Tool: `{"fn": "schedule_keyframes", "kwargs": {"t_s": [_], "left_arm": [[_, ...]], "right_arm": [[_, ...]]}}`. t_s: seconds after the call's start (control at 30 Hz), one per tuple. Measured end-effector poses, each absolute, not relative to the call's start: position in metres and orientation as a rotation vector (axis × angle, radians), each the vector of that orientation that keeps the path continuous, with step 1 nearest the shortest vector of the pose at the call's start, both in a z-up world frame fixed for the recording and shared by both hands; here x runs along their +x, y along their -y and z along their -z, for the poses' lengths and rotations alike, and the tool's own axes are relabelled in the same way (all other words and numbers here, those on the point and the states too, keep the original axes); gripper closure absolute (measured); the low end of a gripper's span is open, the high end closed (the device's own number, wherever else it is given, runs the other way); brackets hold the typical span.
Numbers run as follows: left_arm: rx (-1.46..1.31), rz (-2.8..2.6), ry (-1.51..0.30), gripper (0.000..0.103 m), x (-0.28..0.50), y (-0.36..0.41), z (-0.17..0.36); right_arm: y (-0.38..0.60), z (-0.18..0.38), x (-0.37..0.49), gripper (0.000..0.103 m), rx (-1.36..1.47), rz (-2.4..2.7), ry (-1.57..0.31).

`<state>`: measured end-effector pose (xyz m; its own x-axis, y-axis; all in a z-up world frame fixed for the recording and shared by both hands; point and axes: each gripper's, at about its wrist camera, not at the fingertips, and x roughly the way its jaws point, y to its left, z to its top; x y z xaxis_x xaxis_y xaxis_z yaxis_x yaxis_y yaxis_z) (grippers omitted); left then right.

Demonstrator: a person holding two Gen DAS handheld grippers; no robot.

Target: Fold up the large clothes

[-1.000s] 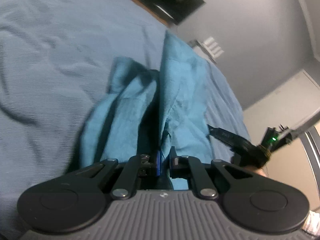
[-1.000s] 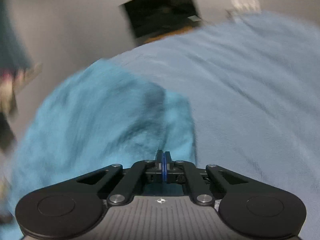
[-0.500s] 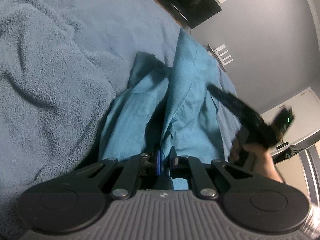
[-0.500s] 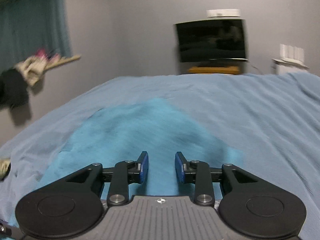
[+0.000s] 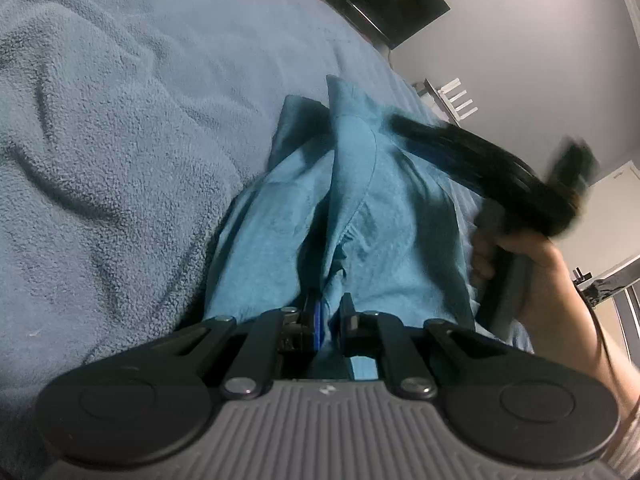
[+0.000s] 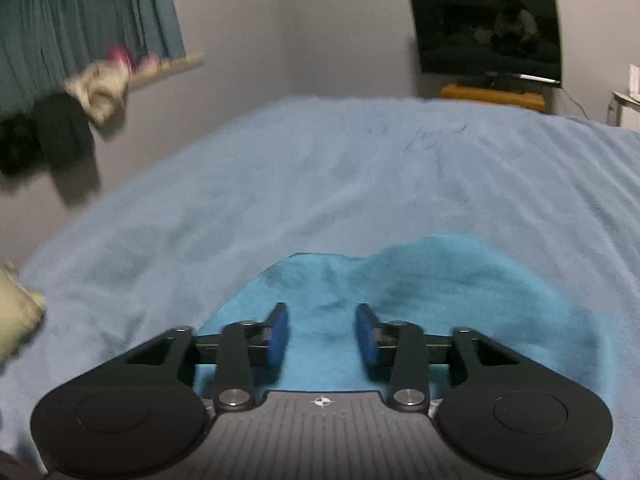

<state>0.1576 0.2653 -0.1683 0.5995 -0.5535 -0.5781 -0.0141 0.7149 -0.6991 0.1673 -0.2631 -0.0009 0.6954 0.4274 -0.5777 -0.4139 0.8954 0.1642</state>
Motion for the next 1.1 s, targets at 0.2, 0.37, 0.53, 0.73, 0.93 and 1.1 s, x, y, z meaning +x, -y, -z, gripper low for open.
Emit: {"fn": "schedule_keyframes", "kwargs": {"t_s": [0.2,0.37,0.53,0.73,0.93,1.1], "left_arm": [[-0.748,0.354,-0.886,0.098,0.162,-0.267,0.174],[-0.748,0.353,-0.887,0.098,0.163,-0.269,0.177],[-0.761,0.348,-0.893,0.097,0.163,-0.271,0.178],[-0.87,0.353,-0.926,0.095,0.171,-0.283,0.197],[-0.898,0.36,-0.934,0.095,0.179,-0.284,0.206],[-0.734,0.416,-0.946,0.096,0.202,-0.244,0.192]], "right_arm": [[0.381,-0.008,0.144,0.025,0.12,-0.332,-0.652],[0.459,0.027,0.157,0.014,0.393,-0.366,-0.808],[0.479,0.067,0.179,0.007,0.62,-0.491,-0.905],[0.479,0.106,0.204,0.002,0.803,-0.622,-0.947],[0.466,0.115,0.197,0.037,0.84,-0.57,-0.837],[0.492,0.077,0.161,0.047,0.826,-0.529,-0.69]]}}
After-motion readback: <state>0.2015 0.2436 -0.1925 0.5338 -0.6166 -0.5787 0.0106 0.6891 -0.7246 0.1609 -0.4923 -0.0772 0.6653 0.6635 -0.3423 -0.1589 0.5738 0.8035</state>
